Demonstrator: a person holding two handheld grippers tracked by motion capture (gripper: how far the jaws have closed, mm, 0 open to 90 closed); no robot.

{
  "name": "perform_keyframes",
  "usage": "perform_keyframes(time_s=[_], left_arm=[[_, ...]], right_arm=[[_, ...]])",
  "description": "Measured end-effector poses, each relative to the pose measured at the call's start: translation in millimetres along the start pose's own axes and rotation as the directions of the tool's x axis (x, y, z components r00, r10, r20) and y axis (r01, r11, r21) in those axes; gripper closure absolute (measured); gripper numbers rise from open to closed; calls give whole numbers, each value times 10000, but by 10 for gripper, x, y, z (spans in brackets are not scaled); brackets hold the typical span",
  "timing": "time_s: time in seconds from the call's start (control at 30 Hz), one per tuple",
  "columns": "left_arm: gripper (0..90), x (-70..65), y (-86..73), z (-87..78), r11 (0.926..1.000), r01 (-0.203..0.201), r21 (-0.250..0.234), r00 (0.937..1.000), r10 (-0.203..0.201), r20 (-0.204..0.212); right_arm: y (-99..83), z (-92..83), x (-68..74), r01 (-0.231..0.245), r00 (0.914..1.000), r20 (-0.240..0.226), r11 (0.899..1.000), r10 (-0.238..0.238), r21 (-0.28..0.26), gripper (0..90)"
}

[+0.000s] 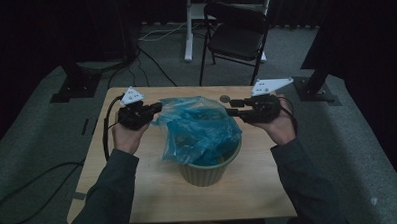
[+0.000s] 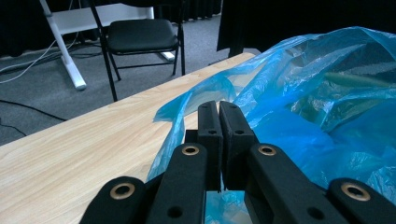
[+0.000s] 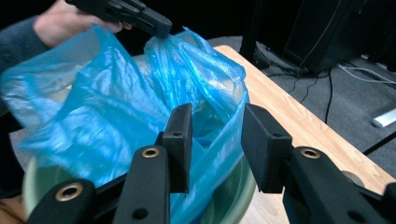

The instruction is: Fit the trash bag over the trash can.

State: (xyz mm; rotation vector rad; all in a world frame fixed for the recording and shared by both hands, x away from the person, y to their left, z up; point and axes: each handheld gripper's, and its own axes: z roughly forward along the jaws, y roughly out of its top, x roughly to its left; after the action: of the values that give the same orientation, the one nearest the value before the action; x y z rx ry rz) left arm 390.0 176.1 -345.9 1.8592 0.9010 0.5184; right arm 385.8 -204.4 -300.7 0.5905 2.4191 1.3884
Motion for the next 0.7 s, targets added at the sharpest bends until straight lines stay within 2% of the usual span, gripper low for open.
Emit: perform_keyframes(time_s=[0.2,0.3,0.4,0.43,0.57,0.6,0.67,0.7], left_arm=[[878,-9,30,22,10000,-59,-7,10000,59,-6],[876,-14,41,39,10000,-96,-13,10000,96,-6],[875,-17,54,75,9999,-134,-1,9999,134,-9],[874,-20,56,83,9999,-122,11,9999,122,-13],[867,-21,66,119,9999,-120,18,9999,120,-30],[863,-21,66,119,9999,-120,18,9999,120,-30],[846,-15,62,111,10000,-85,-21,10000,85,-35],[832,-17,60,97,10000,-73,-53,10000,73,-24]], right_arm=[[91,174,-63,16,9995,314,9996,-25,288,616],[119,325,-165,-243,9988,437,9976,214,654,617],[109,398,-224,-456,9984,378,9960,428,769,618],[88,449,-273,-732,9972,240,9939,714,822,637],[35,525,-342,-954,9954,144,9885,944,1176,829],[35,525,-342,-954,9954,144,9885,944,1176,829],[-14,535,-367,-1063,9937,515,9833,997,1480,898],[-27,527,-374,-1105,9930,595,9823,1025,1511,900]])
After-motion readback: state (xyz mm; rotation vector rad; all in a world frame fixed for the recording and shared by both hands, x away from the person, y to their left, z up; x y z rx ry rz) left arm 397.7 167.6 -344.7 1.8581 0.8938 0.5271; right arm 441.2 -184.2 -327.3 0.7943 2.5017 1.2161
